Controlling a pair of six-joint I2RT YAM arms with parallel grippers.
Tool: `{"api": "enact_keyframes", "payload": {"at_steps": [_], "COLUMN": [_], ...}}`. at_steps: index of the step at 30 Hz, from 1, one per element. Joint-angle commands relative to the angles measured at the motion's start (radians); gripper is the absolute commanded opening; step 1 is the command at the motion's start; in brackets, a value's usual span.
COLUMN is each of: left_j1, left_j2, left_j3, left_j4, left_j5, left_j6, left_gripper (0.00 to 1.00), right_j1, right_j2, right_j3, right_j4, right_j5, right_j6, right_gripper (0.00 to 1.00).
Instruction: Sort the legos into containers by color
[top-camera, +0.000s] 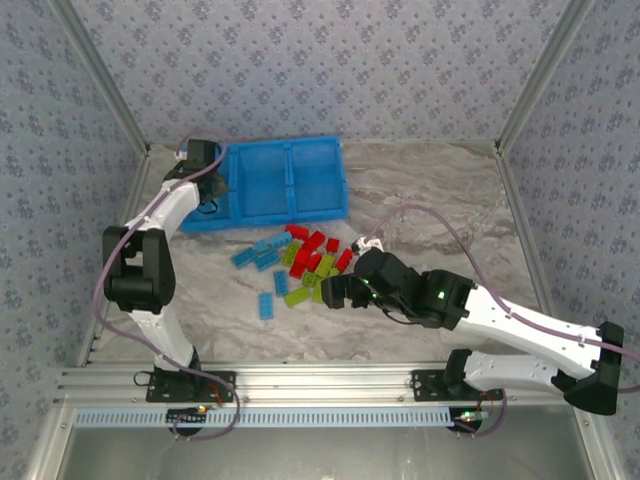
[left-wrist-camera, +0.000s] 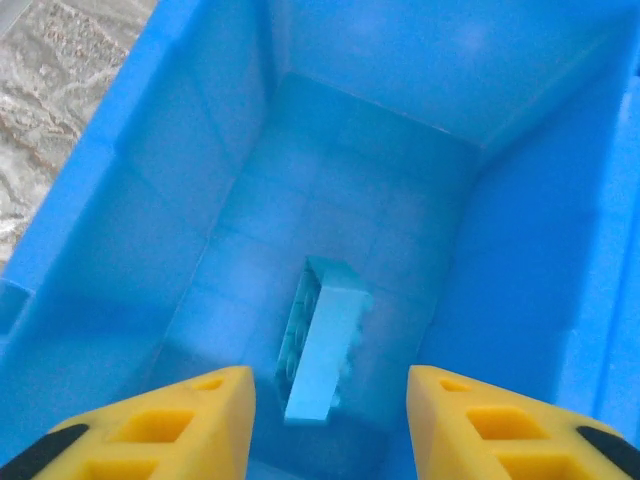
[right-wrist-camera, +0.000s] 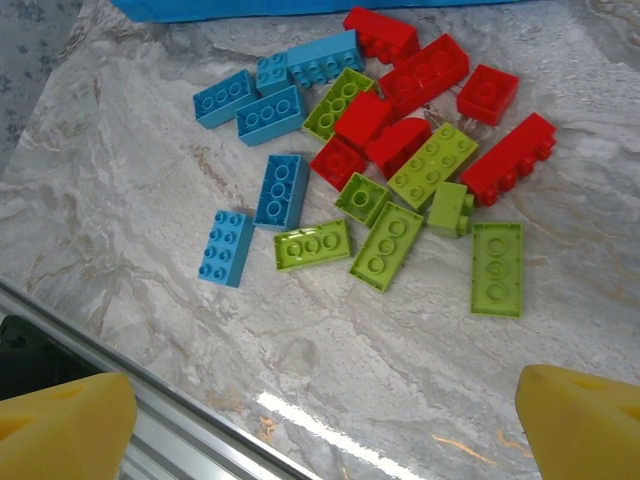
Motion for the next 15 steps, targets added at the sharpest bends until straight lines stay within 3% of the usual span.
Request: {"api": "enact_keyframes", "payload": {"at_steps": [1,6,11,15], "left_j1": [0.003,-0.063,-0.334,-0.542], "left_j2": [-0.172,-0.453,-0.674,-0.755], "left_j3": [-0.029,-0.158,-0.197,-0.182], "left_j4": [-0.027,-0.054,-0.16,-0.369], "left_j5": [0.075,0.24,0.289,0.261], "left_j6": [-0.011,-0.044,0.138,0.328], "left_gripper": [0.48,0.51,0.67,0.78], "right_j1": [-0.014,-0.099,-0.24,-0.266], "right_j2": [-0.017,0.017,0.147,0.274], "right_j3": [-0.025,-0.042,-0.065,-0.071], "right_j4": [-0.03,-0.045,0.007,0.042], "right_j5": [0.079,0.095,-0.064,-0.071], "right_j6": [0.037,0.063,-0.011,-0.092], "right_gripper": [1.0,1.0,1.0,0.98]}}
